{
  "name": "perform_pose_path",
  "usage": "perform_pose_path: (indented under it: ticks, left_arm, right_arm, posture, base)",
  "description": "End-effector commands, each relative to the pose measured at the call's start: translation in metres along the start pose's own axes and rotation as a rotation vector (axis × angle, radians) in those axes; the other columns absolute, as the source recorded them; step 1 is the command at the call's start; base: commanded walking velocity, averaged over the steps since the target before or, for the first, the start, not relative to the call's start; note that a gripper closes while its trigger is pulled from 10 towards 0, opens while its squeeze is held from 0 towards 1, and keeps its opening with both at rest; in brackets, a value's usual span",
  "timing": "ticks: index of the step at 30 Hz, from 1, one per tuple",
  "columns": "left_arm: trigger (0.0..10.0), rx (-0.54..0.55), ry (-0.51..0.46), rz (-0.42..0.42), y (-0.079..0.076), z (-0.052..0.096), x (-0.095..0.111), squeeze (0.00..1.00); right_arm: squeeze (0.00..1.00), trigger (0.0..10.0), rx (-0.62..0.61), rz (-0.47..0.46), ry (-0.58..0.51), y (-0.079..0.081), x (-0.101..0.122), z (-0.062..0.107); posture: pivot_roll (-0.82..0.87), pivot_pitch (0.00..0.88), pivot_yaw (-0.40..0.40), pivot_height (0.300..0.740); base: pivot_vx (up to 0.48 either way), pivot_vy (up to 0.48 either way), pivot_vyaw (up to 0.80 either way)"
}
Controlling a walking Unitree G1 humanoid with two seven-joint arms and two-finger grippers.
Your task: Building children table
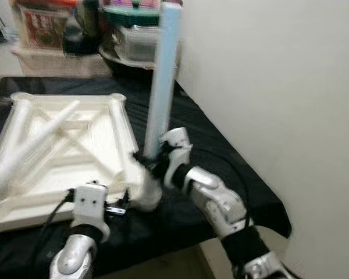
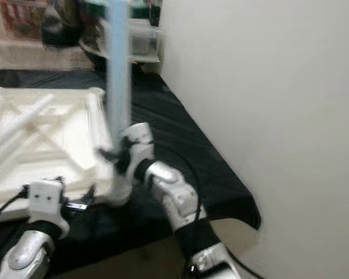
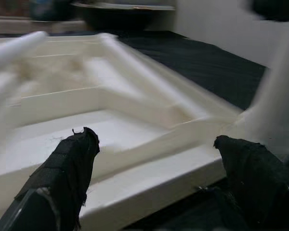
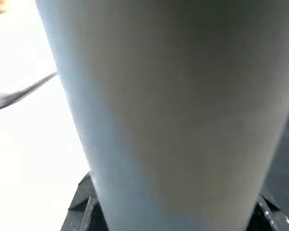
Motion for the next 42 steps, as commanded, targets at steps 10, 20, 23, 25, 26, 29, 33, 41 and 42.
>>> perform_pose_path:
  ticks: [10, 20, 23, 25, 26, 29, 33, 41, 42]
  left_arm:
    - [10.0, -0.009, 0.017, -0.003, -0.004, 0.001, -0.004, 0.00]
    - [10.0, -0.013, 0.017, -0.003, -0.005, 0.001, -0.005, 0.00]
    - [10.0, -0.015, 0.017, -0.004, -0.004, 0.001, -0.005, 0.00]
    - [10.0, -0.018, 0.017, -0.007, -0.004, 0.000, -0.005, 0.00]
    - [10.0, -0.019, 0.018, -0.009, -0.004, 0.000, -0.005, 0.00]
    - [10.0, -0.016, 0.017, -0.011, -0.003, 0.000, -0.005, 0.00]
    - [10.0, -0.011, 0.016, -0.015, -0.002, 0.000, -0.004, 0.00]
    - [10.0, -0.015, 0.019, -0.017, -0.003, 0.001, -0.005, 0.00]
    - [10.0, -0.015, 0.019, -0.017, -0.003, 0.001, -0.005, 0.00]
  right_arm:
    - [0.00, 10.0, -0.254, -0.007, 0.081, -0.030, -0.030, 0.009]
    - [0.00, 10.0, 0.278, -0.053, -0.008, 0.028, 0.007, 0.015]
    - [0.00, 10.0, 0.476, -0.010, -0.011, 0.047, 0.012, 0.029]
    - [0.00, 10.0, 0.727, 0.097, 0.044, 0.069, 0.003, 0.054]
    - [0.00, 10.0, 0.794, 0.124, 0.066, 0.074, -0.002, 0.061]
    - [0.00, 10.0, 0.825, 0.147, 0.103, 0.076, -0.013, 0.063]
    - [0.00, 0.0, 0.769, 0.159, 0.148, 0.071, -0.029, 0.055]
    - [0.00, 0.0, -0.224, -0.020, 0.147, -0.042, -0.033, 0.001]
    - [0.00, 0.0, -0.224, -0.020, 0.147, -0.042, -0.033, 0.001]
  posture:
    - [0.19, 0.000, -0.187, 0.740]
    - [0.19, 0.000, -0.188, 0.740]
    - [0.18, 0.000, -0.186, 0.740]
    - [0.19, 0.000, -0.189, 0.740]
    - [0.19, 0.000, -0.189, 0.740]
    - [0.19, 0.000, -0.189, 0.740]
    - [0.21, 0.000, -0.198, 0.740]
    - [0.20, 0.000, -0.192, 0.740]
    - [0.20, 0.000, -0.192, 0.740]
  base:
    - [0.000, 0.000, 0.00]
    - [0.000, 0.000, 0.00]
    - [0.000, 0.000, 0.00]
    - [0.000, 0.000, 0.00]
    - [0.000, 0.000, 0.00]
    - [0.000, 0.000, 0.00]
    - [0.000, 0.000, 0.00]
    - [0.000, 0.000, 0.00]
    - [0.000, 0.000, 0.00]
Point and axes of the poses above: a point about 5 cm out from each wrist's last joint towards the gripper, its own z axis pointing back from the gripper into the wrist, its own x axis along the axis of the wrist's last joint, y = z × x, the point moved 4 cm from there along -z, pointing out of the wrist towards the gripper, and after that the axes turned 5 degrees about -z, right-handed, at the moved point
